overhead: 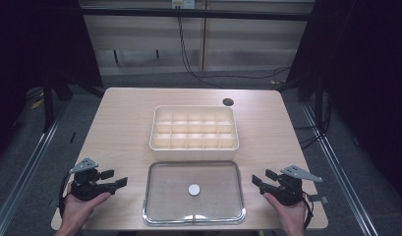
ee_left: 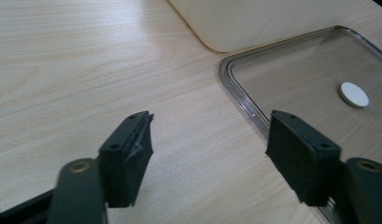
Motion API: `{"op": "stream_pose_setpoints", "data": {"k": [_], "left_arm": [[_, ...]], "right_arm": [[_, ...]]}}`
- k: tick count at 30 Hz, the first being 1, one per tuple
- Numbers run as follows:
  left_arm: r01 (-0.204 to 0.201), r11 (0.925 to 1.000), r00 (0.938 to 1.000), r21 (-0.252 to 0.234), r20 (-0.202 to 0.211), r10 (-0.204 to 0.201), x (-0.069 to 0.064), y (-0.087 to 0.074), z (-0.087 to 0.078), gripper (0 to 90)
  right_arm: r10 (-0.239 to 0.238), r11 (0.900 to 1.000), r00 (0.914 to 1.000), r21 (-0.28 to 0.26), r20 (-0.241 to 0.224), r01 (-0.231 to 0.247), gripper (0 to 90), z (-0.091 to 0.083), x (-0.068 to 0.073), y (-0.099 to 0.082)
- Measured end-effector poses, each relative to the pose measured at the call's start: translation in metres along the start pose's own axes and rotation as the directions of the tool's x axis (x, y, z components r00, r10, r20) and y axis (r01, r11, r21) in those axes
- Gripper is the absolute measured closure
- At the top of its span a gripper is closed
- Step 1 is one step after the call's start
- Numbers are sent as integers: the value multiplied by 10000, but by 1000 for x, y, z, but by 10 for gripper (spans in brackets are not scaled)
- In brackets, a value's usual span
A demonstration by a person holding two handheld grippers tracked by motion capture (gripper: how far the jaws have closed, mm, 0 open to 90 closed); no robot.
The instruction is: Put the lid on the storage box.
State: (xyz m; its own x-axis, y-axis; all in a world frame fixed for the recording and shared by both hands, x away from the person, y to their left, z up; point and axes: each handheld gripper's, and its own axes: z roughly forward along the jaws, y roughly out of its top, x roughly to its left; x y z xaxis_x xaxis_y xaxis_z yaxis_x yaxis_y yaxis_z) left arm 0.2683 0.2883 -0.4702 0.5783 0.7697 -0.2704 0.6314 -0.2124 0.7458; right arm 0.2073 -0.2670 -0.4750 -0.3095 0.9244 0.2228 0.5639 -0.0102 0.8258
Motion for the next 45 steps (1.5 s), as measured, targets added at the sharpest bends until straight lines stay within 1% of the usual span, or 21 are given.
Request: {"op": "stream_pose_setpoints", "data": {"k": [3,4,7,8,10,13,15,16,19,22,23,26,28,29,30,31,33,34,41,42,45], "left_arm": [[-225,9997,9997,129,-52,226,-1,0,1,352],[-508,9986,9986,163,129,506,-2,1,2,396],[-699,9975,9975,-66,-30,699,-7,2,3,417],[-949,9955,9955,10,81,949,-8,3,4,437],[-1009,9949,9949,28,93,1009,-9,4,5,438],[-743,9972,9972,-41,81,743,-10,6,8,471],[-1278,9917,9918,-138,-104,1276,-11,10,8,485],[-1334,9910,9911,-144,-34,1334,-11,15,7,501],[-1108,9938,9938,-100,-68,1107,-10,19,6,498],[-996,9945,9945,316,370,984,-12,25,9,450],[-996,9945,9945,316,370,984,-12,25,9,444],[-903,9954,9944,332,588,883,-15,30,15,429],[-1013,9941,9928,375,681,986,-18,33,19,414],[-988,9943,9927,410,734,956,-20,34,22,411],[-988,9943,9927,410,734,956,-20,34,22,405],[-1175,9921,9909,450,719,1141,-23,36,24,404],[-1154,9923,9910,443,735,1119,-24,35,25,404],[-1160,9922,9907,465,763,1123,-26,35,27,402],[-1384,9872,9875,792,871,1314,-30,23,34,400],[-1293,9880,9879,844,969,1210,-30,20,35,403],[-1508,9837,9865,979,795,1434,-34,18,35,435]], "right_arm": [[121,9999,9999,-49,-43,-121,371,-1,0,0],[64,10000,9999,8,-95,-64,371,-1,0,0],[6,10000,9998,49,-215,-5,369,-1,2,1],[-13,9999,9995,163,-303,18,366,-2,4,2],[-44,9998,9993,186,-372,51,366,-2,4,3],[-80,9997,9983,224,-569,93,355,-3,7,6],[189,9981,9957,609,-912,-133,366,-4,8,10],[162,9975,9954,702,-943,-95,370,-5,10,14],[41,9983,9950,584,-1000,18,368,-4,12,19],[-52,9982,9922,581,-1248,125,356,2,17,29],[-52,9982,9922,581,-1248,125,356,2,17,29],[-144,9945,9880,1001,-1538,301,361,9,23,36],[-178,9921,9853,1195,-1702,385,361,13,27,39],[-186,9883,9797,1446,-1998,482,361,19,32,43],[-186,9883,9797,1446,-1998,482,361,19,32,43],[-247,9863,9770,1543,-2119,584,360,24,35,46],[-236,9859,9755,1565,-2188,590,359,26,36,47],[-169,9845,9730,1661,-2302,564,358,33,37,49],[-35,9788,9785,1998,-2064,456,411,49,33,44],[20,9773,9788,2078,-2049,415,413,51,31,40],[39,9732,9801,2260,-1985,419,432,53,26,34]]}}
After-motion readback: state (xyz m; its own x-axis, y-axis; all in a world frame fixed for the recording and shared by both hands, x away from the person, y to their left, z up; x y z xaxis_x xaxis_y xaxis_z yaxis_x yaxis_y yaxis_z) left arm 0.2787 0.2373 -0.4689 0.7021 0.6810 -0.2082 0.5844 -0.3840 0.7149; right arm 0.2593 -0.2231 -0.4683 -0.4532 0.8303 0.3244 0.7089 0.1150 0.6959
